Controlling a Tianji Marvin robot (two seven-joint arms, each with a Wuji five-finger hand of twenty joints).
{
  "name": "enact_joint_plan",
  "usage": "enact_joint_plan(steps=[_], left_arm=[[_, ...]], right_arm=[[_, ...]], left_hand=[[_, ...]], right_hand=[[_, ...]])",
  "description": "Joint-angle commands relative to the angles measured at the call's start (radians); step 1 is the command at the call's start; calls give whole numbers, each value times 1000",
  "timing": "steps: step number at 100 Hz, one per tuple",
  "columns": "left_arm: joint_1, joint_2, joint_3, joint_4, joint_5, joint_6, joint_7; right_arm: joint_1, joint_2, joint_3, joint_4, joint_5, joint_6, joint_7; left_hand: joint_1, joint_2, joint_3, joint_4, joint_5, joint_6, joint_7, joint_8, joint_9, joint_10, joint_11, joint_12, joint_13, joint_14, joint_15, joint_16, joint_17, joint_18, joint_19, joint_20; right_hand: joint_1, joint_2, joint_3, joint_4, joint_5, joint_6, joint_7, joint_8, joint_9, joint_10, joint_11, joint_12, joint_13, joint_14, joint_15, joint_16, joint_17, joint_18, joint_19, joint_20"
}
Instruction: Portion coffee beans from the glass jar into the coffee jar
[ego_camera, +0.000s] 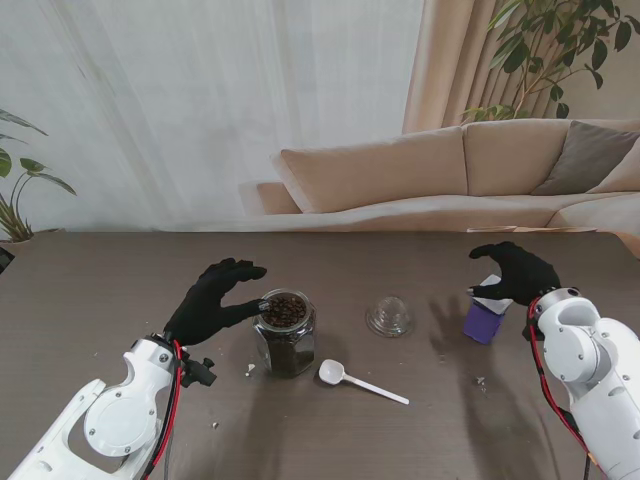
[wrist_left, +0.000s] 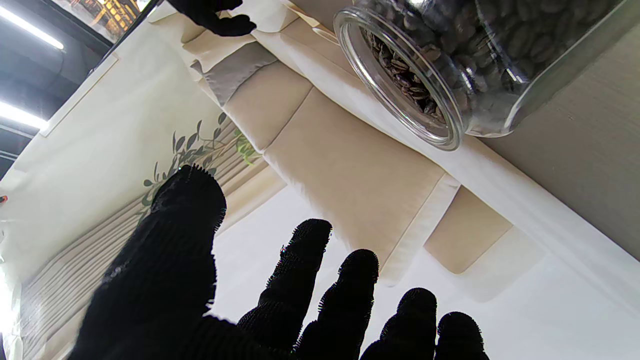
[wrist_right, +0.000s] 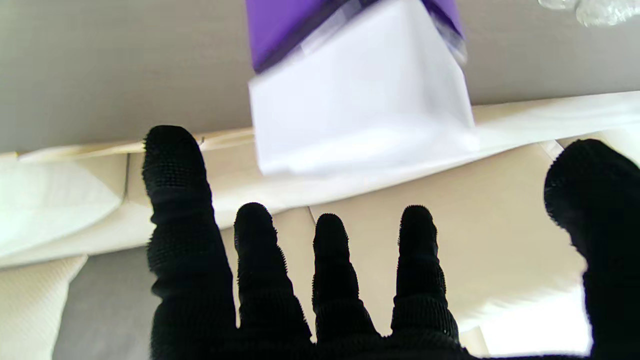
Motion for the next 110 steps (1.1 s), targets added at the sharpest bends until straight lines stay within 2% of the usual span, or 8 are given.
enact_joint_plan(steps=[1, 6, 9, 11, 19, 49, 77, 110], left_arm=[[2, -3, 0, -2, -2, -4, -16], [2, -3, 0, -2, -3, -6, -15], [1, -3, 0, -1, -3, -7, -14], [1, -3, 0, -1, -3, -7, -13], [1, -4, 1, 0, -4, -9, -10], [-1, -6, 3, 4, -13, -22, -6], [-3, -9, 11, 12, -20, -30, 8], [-3, -10, 16, 14, -24, -31, 10]], right_arm=[[-3, -3, 2, -71, -19, -9, 15], [-8, -3, 2, -106, -29, -10, 28], [-10, -2, 0, -128, -36, -9, 38], [-11, -2, -1, -142, -40, -8, 45], [-14, -1, -13, -196, -56, -3, 73], [24, 3, -122, -330, -67, 90, 212], [95, 0, -260, -318, -46, 206, 265], [143, -5, -392, -259, -6, 298, 269]], left_hand=[[27, 42, -34, 31, 15, 2, 4, 7, 21, 0, 1, 12, 17, 13, -7, 11, -17, -24, -34, 5], [26, 43, -35, 31, 16, 1, 5, 7, 21, -1, 1, 12, 18, 13, -7, 11, -17, -24, -34, 5], [27, 43, -35, 31, 15, 0, 4, 7, 21, -1, 1, 12, 17, 11, -7, 11, -17, -24, -34, 5], [27, 43, -35, 31, 14, 1, 4, 7, 21, -2, 1, 12, 17, 12, -7, 11, -17, -25, -34, 5], [27, 42, -36, 31, 15, 1, 4, 7, 20, -2, 1, 12, 17, 13, -7, 11, -17, -24, -34, 5], [29, 42, -37, 32, 16, 0, 5, 7, 21, -4, 1, 11, 17, 13, -7, 10, -17, -25, -34, 5], [30, 41, -36, 32, 17, 3, 5, 7, 21, -2, 1, 11, 14, 12, -8, 10, -17, -24, -35, 4], [29, 43, -37, 32, 16, 2, 4, 7, 19, -1, 1, 11, 14, 12, -8, 10, -17, -23, -35, 4]], right_hand=[[-13, 33, -66, 32, 25, -5, -3, 18, -34, -7, -15, -16, -32, -18, -11, -7, -615, 24, -26, -8], [15, 67, -128, 45, 38, -5, 2, 35, -31, -7, -16, -16, -25, -19, -6, -4, -603, 21, -19, 8], [44, 136, -258, 69, 44, -7, -3, 49, -27, -7, -18, -16, -20, -19, -2, 0, -595, 20, -14, 21], [19, 137, -291, 83, 49, -7, -2, 55, -23, -6, -19, -16, -15, -22, 1, 2, -590, 18, -10, 27], [-51, 55, -182, 106, 69, -10, 1, 73, -8, -8, -21, -14, 14, -26, 24, 18, -560, 11, 32, 50], [-36, 42, -164, 111, 110, -24, -19, 94, 40, -9, -28, 2, 111, -31, 129, 92, -487, -16, 257, 112], [-8, 21, -163, 117, 99, -47, -38, 128, 52, -4, -14, 24, 226, -53, 348, 214, -364, -46, 550, 180], [71, -34, -134, 151, 51, -105, -28, 187, 17, 11, 73, 78, 304, -116, 681, 362, -223, -90, 771, 240]])
